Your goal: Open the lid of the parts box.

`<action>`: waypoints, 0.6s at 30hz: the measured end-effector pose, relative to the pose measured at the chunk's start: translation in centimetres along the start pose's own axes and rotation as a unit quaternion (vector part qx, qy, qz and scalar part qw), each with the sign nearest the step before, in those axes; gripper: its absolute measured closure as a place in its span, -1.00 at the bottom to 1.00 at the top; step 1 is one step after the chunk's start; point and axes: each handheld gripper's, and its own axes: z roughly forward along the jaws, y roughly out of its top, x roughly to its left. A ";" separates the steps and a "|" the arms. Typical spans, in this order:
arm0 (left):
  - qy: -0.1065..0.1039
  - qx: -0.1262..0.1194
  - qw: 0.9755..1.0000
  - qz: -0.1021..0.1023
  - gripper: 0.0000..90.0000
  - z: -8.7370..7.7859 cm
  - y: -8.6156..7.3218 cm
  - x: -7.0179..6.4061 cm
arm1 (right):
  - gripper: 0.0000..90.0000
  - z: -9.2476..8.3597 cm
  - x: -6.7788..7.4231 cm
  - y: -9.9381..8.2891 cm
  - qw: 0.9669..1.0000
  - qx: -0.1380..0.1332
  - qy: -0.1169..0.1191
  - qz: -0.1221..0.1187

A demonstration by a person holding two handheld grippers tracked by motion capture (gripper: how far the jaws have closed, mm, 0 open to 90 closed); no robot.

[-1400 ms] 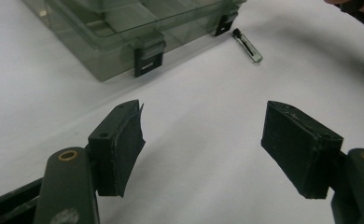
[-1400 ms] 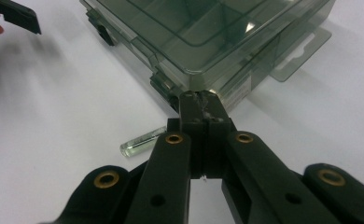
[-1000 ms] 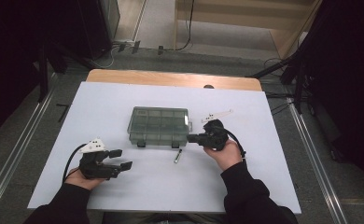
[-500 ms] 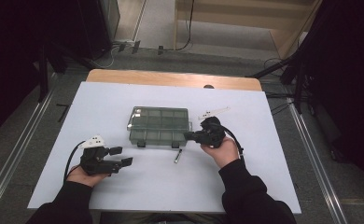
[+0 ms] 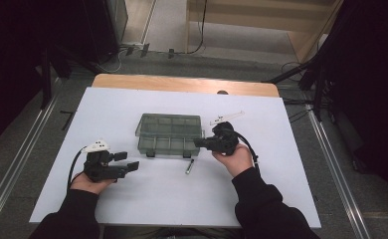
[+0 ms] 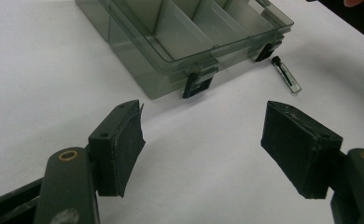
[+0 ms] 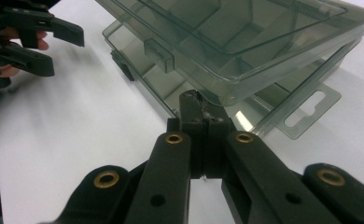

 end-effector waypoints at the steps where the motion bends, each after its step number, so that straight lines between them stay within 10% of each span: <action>1: 0.001 0.001 1.000 0.002 -0.36 0.0 0.0 0.1 | 1.00 -0.1 0.0 0.0 1.000 0.000 0.002 0.001; 18: 0.009 0.009 1.000 0.002 -0.37 0.7 2.0 1.1 | 1.00 -0.6 -0.3 0.5 1.000 -0.008 0.005 0.005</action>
